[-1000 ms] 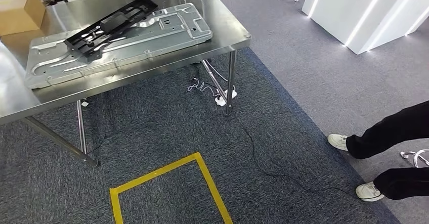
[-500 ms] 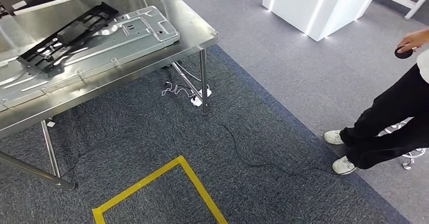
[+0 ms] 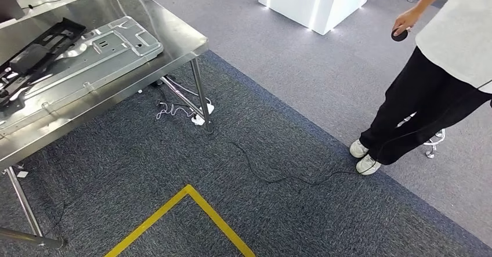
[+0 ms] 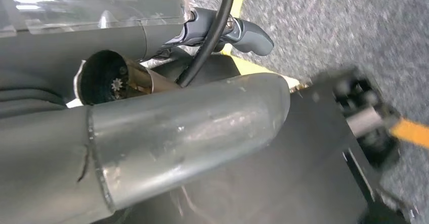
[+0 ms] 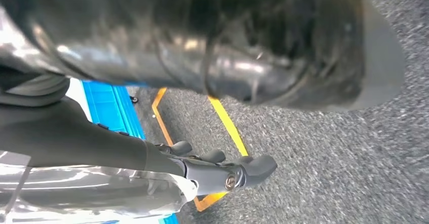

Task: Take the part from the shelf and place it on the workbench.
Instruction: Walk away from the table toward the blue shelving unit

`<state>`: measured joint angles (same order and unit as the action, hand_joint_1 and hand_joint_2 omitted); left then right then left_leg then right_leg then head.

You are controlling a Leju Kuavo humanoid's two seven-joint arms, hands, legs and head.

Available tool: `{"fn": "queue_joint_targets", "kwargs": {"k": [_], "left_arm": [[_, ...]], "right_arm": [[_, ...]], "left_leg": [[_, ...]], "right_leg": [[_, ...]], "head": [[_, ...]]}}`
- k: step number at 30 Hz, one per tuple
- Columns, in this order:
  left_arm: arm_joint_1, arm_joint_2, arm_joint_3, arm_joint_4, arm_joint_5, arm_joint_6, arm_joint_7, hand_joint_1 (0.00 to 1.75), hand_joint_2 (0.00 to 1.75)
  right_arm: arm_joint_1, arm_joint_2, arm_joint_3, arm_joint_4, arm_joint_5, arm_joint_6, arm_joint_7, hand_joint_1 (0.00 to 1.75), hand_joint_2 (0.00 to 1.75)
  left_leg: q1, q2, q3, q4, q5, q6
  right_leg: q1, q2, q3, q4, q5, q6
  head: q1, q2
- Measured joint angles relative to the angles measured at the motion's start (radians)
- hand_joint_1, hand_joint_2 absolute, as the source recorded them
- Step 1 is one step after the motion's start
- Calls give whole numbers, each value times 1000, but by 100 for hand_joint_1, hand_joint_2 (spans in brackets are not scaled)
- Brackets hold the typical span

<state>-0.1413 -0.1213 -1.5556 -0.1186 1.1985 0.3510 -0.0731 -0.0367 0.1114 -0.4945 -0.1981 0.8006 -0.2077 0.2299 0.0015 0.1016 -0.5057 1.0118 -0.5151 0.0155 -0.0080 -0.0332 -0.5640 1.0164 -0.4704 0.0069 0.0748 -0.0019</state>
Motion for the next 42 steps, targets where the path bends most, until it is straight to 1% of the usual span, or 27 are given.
{"fn": "queue_joint_targets", "kwargs": {"k": [1, 3, 5, 6, 7, 8, 10, 11, 13, 15, 17, 19, 21, 22, 23, 24, 26, 28, 30, 31, 33, 35, 36, 37, 38, 40, 42], "left_arm": [[-1, 0, 1, 0, 2, 2, 0, 0, 0], [2, 1, 3, 0, 6, 3, 0, 0, 0], [7, 4, 4, 0, 7, 1, 13, 0, 0], [8, 6, 5, 0, 7, 1, 26, 0, 0], [8, 8, 5, 0, 7, 1, 42, 0, 0], [7, 10, 5, 0, 7, 2, 55, 0, 0], [8, 14, 5, 0, 12, 6, 60, 0, 0], [10, 16, 6, 0, 15, 10, 47, 0, 0], [14, 20, 8, 0, 18, 23, 12, 0, 0], [13, 20, 8, 0, 19, 39, -9, 0, 0], [11, 21, 9, 0, 27, 49, -21, 0, 0], [14, 22, 13, 0, 40, 55, -31, 0, 0], [17, 25, 20, 1, 47, 56, -35, 0, 0], [18, 27, 22, 1, 49, 56, -35, 0, 0], [18, 29, 23, 1, 49, 54, -35, 0, 0], [18, 30, 23, 1, 49, 53, -35, 0, 0], [18, 32, 24, 1, 51, 52, -26, 0, 0], [18, 35, 24, 3, 54, 52, 7, 0, 0], [18, 38, 25, 5, 61, 51, 53, 0, 0], [18, 40, 25, 5, 66, 51, 69, 0, 0], [20, 41, 27, 7, 82, 56, 69, 0, 0], [24, 42, 33, 7, 101, 67, 45, 0, 0], [26, 42, 37, 7, 110, 71, 32, 0, 0], [27, 43, 42, 7, 117, 74, 22, 0, 0], [28, 43, 47, 7, 123, 76, 11, 0, 0], [27, 44, 55, 7, 135, 80, -22, 0, 0], [26, 46, 62, 7, 142, 84, -60, 0, 0]], "right_arm": [[0, 0, 0, 0, 4, 4, 1, 0, 0], [-2, 1, 0, 0, 7, 6, 1, 0, 0], [-2, 2, -1, 0, 7, 6, -1, 0, 0], [-2, 2, -1, 0, 8, 7, -2, 0, 0], [-1, 2, -2, 0, 9, 8, -3, 0, 0], [-1, 3, -2, 0, 10, 10, -2, 0, 0], [-3, 8, -2, 0, 15, 15, 6, 0, 0], [-4, 11, -2, 0, 18, 19, 12, 0, 0], [-4, 17, -4, 1, 23, 29, 19, 0, 0], [1, 20, -7, 1, 30, 38, 14, 0, 0], [3, 24, -10, 1, 35, 41, 12, 0, 0], [-2, 26, -13, 1, 35, 40, 18, 0, 0], [-5, 28, -18, 1, 32, 41, 20, 0, 0], [-5, 29, -19, 1, 32, 42, 20, 0, 0], [-4, 29, -21, 1, 32, 43, 19, 0, 0], [-3, 29, -22, 1, 32, 43, 18, 0, 0], [-4, 30, -25, 1, 32, 44, 15, 0, 0], [-7, 31, -27, 1, 32, 44, 6, 0, 0], [-7, 33, -32, 1, 31, 43, -5, 0, 0], [-7, 34, -36, 1, 29, 42, -9, 0, 0], [-8, 37, -44, 1, 28, 41, -12, 0, 0], [-10, 39, -48, 1, 35, 44, -10, 0, 0], [-10, 39, -49, 1, 39, 45, -9, 0, 0], [-10, 40, -50, 1, 42, 46, -8, 0, 0], [-10, 40, -50, 1, 44, 46, -6, 0, 0], [-10, 42, -52, 1, 45, 46, -3, 0, 0], [-12, 45, -55, 1, 48, 49, -2, 0, 0]], "left_leg": [[2, -19, -6, 18, -15, -5], [6, -70, -46, 110, -73, -13], [6, -90, -106, 237, -127, -15], [6, -91, -123, 273, -132, -14], [6, -92, -124, 272, -116, -12], [6, -96, -107, 232, -83, -8], [5, -129, -50, 103, -12, 4], [5, -149, -28, 51, 5, 8], [3, -169, -15, 12, 8, 13], [3, -152, -12, 0, 16, 19], [7, -127, -5, -17, 28, 32], [6, -99, -3, -24, 32, 40], [4, -68, -4, -23, 31, 41], [3, -54, -5, -23, 30, 40], [4, -41, -4, -23, 28, 38], [4, -31, -2, -22, 26, 35], [3, -11, 3, -19, 18, 24], [0, 5, 9, -16, 9, 10], [0, 20, 17, -16, 3, -1], [3, 16, 19, -12, -3, -8], [8, -31, 1, 39, -42, -17], [10, -81, -57, 165, -112, -19], [11, -89, -90, 231, -138, -19], [11, -92, -113, 275, -145, -18], [11, -93, -120, 281, -131, -17], [11, -108, -86, 185, -54, -11], [13, -160, -43, 63, 5, -5]], "right_leg": [[-3, 9, 0, -3, 3, -7], [-5, 26, -1, -6, 7, -18], [-3, 49, -5, -5, 9, -22], [-1, 62, -6, -4, 9, -23], [0, 76, -6, -1, 9, -23], [1, 91, -6, 1, 9, -23], [3, 119, -7, 6, 9, -21], [3, 133, -10, 9, 9, -18], [-2, 154, -19, 10, 14, -6], [-6, 166, -26, 9, 19, 7], [-1, 123, -43, 42, -3, 15], [0, 62, -96, 147, -63, 20], [-6, 42, -154, 264, -108, 27], [-10, 39, -161, 283, -106, 30], [-13, 34, -147, 261, -86, 32], [-15, 26, -115, 205, -54, 34], [-15, -14, -39, 63, -3, 32], [-9, -37, -7, 1, 9, 22], [-5, -19, -9, 3, 9, 11], [-6, -8, -9, 1, 10, 5], [-10, 12, -10, -3, 15, -9], [-9, 33, -13, -4, 17, -18], [-7, 46, -14, -3, 17, -19], [-6, 60, -14, -2, 17, -20], [-5, 75, -14, 0, 17, -20], [-5, 106, -14, 6, 16, -19], [-4, 133, -19, 14, 14, -12]], "head": [[0, 0], [-1, 0], [-1, 0], [-1, 0], [-1, 0], [-1, 0], [-1, 0], [-1, 0], [-1, 0], [-1, 0], [1, 0], [3, 0], [3, 0], [3, 0], [3, 0], [3, 0], [3, 0], [2, 0], [1, 0], [1, 0], [0, 0], [0, 0], [0, 0], [0, 0], [0, 0], [0, 0], [0, 0]]}}
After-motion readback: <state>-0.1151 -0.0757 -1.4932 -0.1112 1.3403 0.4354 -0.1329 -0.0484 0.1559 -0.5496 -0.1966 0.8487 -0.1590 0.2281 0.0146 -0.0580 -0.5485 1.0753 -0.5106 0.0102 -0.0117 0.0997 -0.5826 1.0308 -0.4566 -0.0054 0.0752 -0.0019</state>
